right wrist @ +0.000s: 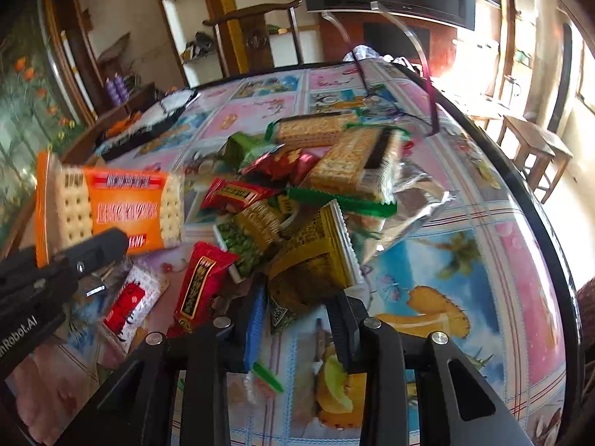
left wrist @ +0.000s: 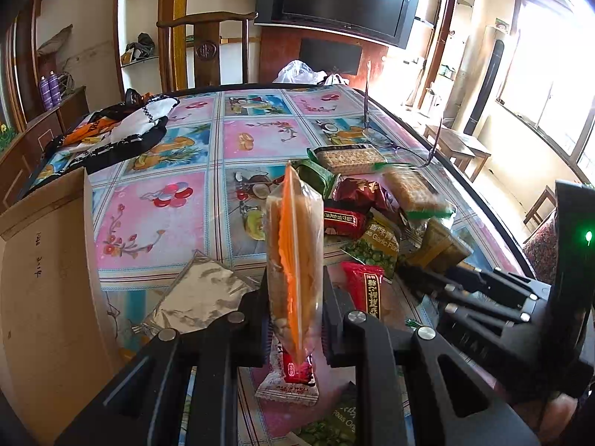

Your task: Organize snacks

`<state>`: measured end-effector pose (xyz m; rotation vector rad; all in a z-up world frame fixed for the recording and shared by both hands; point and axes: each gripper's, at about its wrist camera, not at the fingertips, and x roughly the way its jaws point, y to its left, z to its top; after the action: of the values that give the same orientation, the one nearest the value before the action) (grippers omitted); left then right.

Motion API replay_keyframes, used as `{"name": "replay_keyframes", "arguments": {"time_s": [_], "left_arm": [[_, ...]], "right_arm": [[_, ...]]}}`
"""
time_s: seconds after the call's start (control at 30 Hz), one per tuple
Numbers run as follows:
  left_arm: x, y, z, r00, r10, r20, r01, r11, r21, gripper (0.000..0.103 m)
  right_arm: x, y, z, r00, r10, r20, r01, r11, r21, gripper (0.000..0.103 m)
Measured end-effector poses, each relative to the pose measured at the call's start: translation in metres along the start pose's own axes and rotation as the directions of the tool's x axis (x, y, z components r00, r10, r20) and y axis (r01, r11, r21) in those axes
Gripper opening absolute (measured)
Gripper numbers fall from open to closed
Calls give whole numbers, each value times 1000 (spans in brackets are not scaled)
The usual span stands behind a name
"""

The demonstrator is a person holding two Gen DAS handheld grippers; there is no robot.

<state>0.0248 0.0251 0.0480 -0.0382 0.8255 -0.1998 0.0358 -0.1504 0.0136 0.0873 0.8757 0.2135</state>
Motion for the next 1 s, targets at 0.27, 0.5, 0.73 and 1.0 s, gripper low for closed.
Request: {"name": "replay_keyframes", "arguments": {"time_s": [0.27,0.5,0.73,1.0], "left_arm": [[0,1,0,1000,-2,0,2,1000,-3,19],[5,1,-3,1000,4,-12,-3,1000,2,19],[11,-3,-5,999,20,-27,-20,1000,19,19],[10,-1,-5,1000,7,-31,-7,1000,10,19]], "right_arm": [[-13,2,1,997,10,76,-12,1000,16,28],[-19,-8,-2,997,19,77,-24,998,54,26],[-21,-12,-7,997,24,68,-28,998,59,26],[-20,-12,-6,997,37,67,-41,997,59,26]]}}
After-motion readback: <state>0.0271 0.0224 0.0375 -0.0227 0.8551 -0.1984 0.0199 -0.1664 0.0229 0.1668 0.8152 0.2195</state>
